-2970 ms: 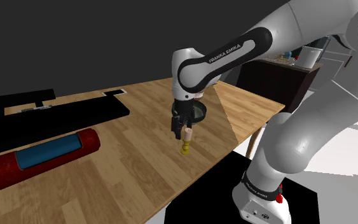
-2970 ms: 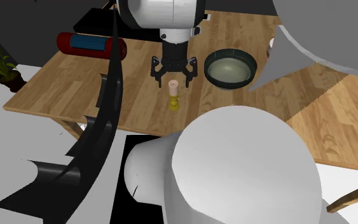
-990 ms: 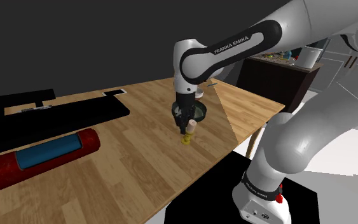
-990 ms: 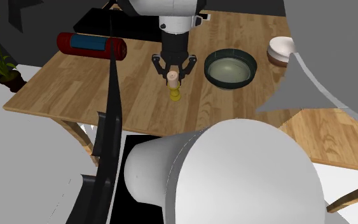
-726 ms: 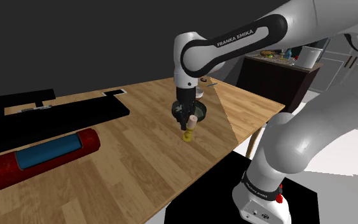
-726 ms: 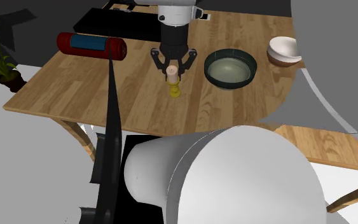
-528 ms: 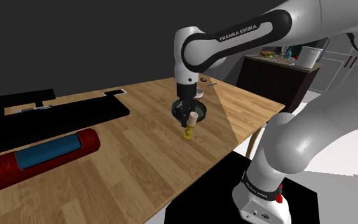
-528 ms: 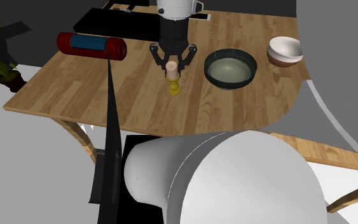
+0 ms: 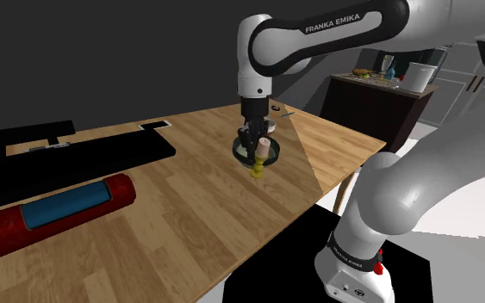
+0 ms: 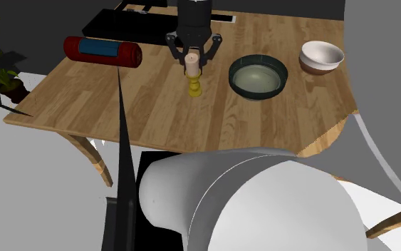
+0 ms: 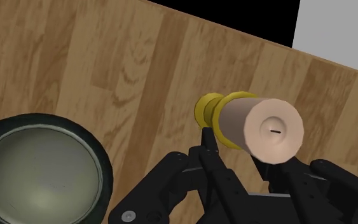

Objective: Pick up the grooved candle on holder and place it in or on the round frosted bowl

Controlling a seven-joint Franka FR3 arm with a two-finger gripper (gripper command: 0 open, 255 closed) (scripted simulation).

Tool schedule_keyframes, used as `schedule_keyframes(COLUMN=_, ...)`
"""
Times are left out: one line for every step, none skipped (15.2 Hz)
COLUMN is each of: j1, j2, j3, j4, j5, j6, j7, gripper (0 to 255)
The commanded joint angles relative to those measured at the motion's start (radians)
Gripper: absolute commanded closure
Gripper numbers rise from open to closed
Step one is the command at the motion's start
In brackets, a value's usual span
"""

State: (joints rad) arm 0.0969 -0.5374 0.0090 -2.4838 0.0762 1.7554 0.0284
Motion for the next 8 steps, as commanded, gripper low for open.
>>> schedule_keyframes(j1=0.000, j2=-0.009, j3=-0.001, j4=0.022, j5=-0.001, j6=-0.031, j7=0.002, gripper=255)
schedule_keyframes(j1=0.000, j2=-0.011, j3=-0.001, j4=0.034, j5=-0.001, j6=-0.045, j7=0.003, gripper=255)
schedule_keyframes(j1=0.000, j2=-0.013, j3=-0.001, j4=0.046, j5=-0.001, j6=-0.059, j7=0.004, gripper=255)
schedule_keyframes(j1=0.000, j2=-0.015, j3=-0.001, j4=0.058, j5=-0.002, j6=-0.073, j7=0.004, gripper=255)
schedule_keyframes(j1=0.000, j2=-0.016, j3=-0.002, j4=0.071, j5=-0.002, j6=-0.087, j7=0.005, gripper=255)
schedule_keyframes(j1=0.000, j2=-0.017, j3=-0.002, j4=0.083, j5=-0.002, j6=-0.101, j7=0.006, gripper=255)
schedule_keyframes(j1=0.000, j2=-0.018, j3=-0.002, j4=0.096, j5=-0.002, j6=-0.115, j7=0.007, gripper=255)
schedule_keyframes(j1=0.000, j2=-0.019, j3=-0.002, j4=0.105, j5=-0.002, j6=-0.124, j7=0.008, gripper=255)
